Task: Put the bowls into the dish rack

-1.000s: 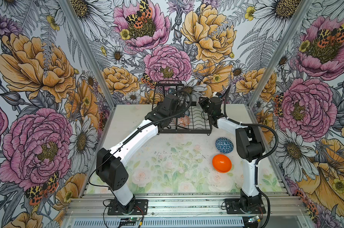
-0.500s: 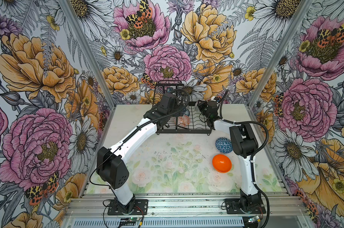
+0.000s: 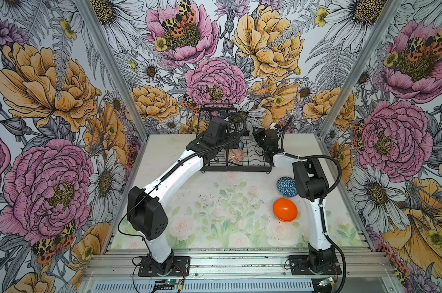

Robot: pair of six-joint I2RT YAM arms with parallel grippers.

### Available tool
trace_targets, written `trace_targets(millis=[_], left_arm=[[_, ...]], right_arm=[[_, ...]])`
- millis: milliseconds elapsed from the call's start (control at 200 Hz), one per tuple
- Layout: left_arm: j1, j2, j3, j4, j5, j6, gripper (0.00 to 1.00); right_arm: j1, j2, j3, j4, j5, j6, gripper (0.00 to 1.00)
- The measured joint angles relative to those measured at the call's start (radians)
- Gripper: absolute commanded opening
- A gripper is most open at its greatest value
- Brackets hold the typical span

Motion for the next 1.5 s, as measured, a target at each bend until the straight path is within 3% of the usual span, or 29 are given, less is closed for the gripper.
trace_targets(millis=[1496], left_arm=[[-0.031,0.045,0.034,0.026,-0.003,0.037,0.99]], right_arm=[[-0.001,0.146,0.12,0.067,0.021,0.034,0.0]])
